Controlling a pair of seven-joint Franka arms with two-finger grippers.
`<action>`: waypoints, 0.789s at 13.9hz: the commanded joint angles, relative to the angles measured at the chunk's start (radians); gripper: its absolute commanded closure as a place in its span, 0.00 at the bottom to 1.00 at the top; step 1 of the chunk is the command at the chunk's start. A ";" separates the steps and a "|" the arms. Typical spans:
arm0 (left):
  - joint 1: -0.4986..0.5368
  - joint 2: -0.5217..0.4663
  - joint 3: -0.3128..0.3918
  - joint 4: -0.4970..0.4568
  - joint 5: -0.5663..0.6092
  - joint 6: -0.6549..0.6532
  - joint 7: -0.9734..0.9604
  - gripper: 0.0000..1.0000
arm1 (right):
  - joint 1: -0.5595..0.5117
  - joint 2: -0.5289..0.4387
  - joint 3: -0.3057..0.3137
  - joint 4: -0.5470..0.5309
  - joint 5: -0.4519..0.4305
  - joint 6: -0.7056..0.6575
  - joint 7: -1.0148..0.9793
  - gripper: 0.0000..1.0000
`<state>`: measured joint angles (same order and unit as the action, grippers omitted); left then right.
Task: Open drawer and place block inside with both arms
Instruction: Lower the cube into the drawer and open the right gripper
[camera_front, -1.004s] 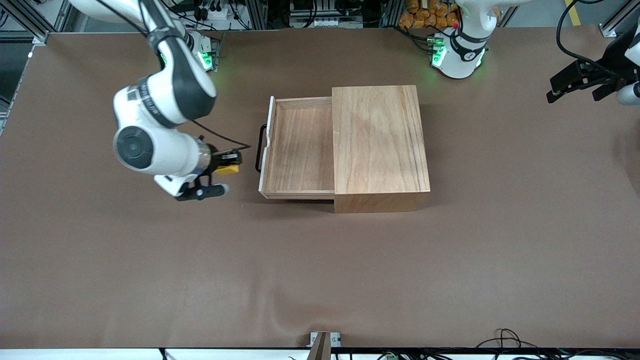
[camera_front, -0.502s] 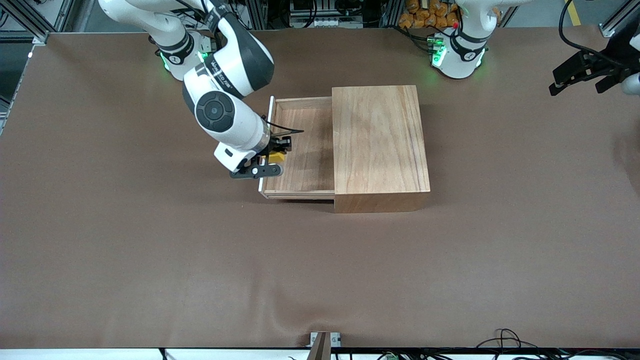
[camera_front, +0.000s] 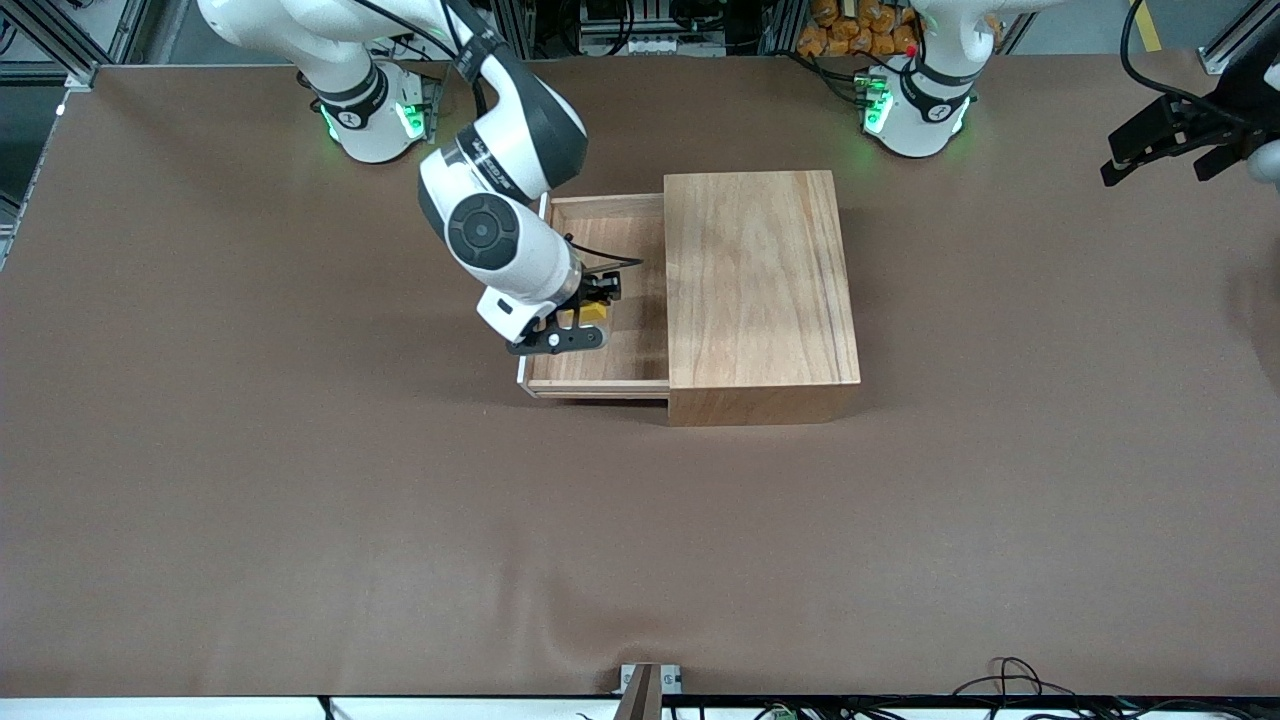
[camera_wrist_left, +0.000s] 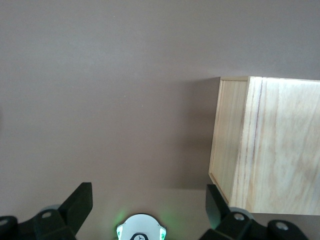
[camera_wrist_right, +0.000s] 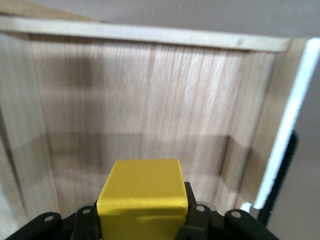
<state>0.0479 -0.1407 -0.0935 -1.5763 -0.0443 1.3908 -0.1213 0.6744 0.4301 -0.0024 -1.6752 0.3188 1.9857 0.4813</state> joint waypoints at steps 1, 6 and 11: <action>0.004 -0.016 -0.003 -0.018 -0.002 0.004 0.005 0.00 | 0.025 0.021 -0.011 -0.006 0.020 0.005 0.043 0.64; 0.004 -0.016 -0.008 -0.018 -0.002 0.004 0.006 0.00 | 0.025 0.021 -0.013 0.003 0.019 -0.001 0.051 0.00; 0.006 -0.011 -0.002 0.012 0.000 0.004 0.015 0.00 | -0.007 -0.031 -0.028 0.031 0.019 -0.013 0.045 0.00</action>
<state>0.0478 -0.1415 -0.0956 -1.5672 -0.0443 1.3933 -0.1192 0.6920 0.4397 -0.0240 -1.6495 0.3202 1.9881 0.5215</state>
